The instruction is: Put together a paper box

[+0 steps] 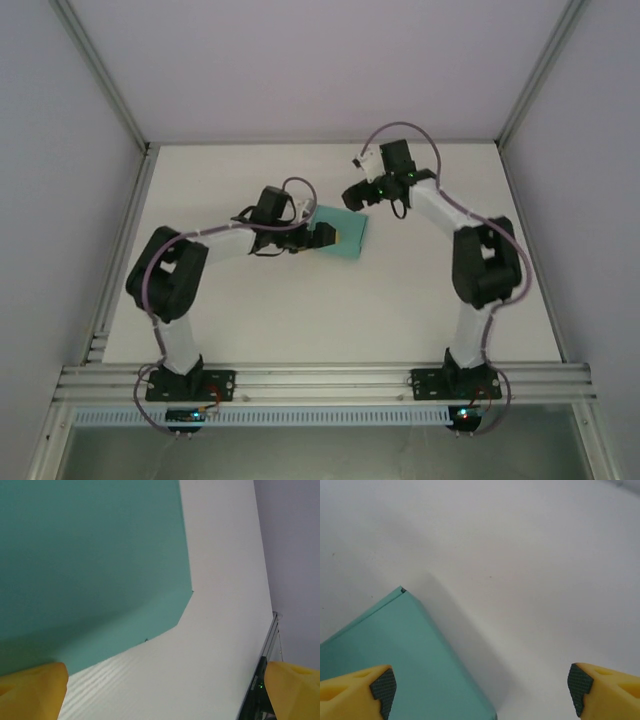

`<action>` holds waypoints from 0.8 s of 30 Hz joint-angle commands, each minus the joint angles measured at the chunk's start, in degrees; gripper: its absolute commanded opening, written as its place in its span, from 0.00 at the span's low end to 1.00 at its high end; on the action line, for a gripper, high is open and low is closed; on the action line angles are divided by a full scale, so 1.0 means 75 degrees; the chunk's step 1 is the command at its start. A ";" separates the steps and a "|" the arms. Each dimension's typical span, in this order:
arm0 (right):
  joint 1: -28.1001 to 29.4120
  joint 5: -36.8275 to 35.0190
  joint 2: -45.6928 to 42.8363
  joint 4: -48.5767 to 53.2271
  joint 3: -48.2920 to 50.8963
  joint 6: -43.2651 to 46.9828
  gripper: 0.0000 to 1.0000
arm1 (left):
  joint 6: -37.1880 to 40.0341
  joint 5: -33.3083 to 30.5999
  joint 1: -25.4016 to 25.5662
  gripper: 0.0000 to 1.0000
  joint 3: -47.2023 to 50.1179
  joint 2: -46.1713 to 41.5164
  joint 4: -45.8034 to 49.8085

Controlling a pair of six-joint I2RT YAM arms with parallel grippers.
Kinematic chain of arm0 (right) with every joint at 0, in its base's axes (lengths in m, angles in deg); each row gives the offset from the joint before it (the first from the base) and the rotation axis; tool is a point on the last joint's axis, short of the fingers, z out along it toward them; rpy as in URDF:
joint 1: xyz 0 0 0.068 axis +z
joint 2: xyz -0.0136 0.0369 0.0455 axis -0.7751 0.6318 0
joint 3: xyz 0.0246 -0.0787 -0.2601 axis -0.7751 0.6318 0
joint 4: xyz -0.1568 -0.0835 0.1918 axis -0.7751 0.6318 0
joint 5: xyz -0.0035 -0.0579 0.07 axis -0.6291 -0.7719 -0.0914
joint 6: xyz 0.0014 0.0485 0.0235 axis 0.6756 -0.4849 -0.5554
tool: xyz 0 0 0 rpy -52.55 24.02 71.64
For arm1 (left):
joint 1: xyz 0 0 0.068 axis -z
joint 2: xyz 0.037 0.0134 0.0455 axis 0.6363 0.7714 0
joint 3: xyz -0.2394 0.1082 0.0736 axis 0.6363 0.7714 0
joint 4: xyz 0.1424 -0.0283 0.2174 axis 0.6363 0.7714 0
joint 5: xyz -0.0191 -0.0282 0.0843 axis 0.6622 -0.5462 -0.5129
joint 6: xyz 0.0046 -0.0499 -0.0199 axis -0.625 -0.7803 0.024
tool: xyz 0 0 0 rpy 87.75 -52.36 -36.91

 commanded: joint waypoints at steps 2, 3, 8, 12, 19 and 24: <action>0.0061 0.1053 0.1087 0.1276 -0.1112 -0.0388 0.88 | 0.0004 -0.0048 0.0023 1.00 -0.0525 0.0365 0.0265; 0.0058 0.1099 0.1290 0.1340 -0.1241 -0.0401 0.87 | 0.0096 -0.0259 0.0022 1.00 -0.0626 0.0429 0.0501; 0.0064 0.1349 0.1716 0.1654 -0.1271 -0.0649 0.79 | 0.0297 -0.0854 -0.0011 1.00 -0.1032 0.0774 0.1005; 0.0077 0.1403 0.1423 0.1489 -0.0536 -0.1202 0.65 | 0.0265 -0.0920 -0.0090 1.00 -0.1285 0.0949 0.1102; 0.0531 0.0366 0.0509 0.0765 0.1103 -0.2628 0.60 | 0.0536 -0.1361 -0.0092 0.97 -0.1796 0.1262 0.1837; 0.0768 0.0051 0.0123 0.0135 0.1987 -0.3614 0.58 | 0.0813 -0.1648 0.0030 0.90 -0.1977 0.1516 0.2671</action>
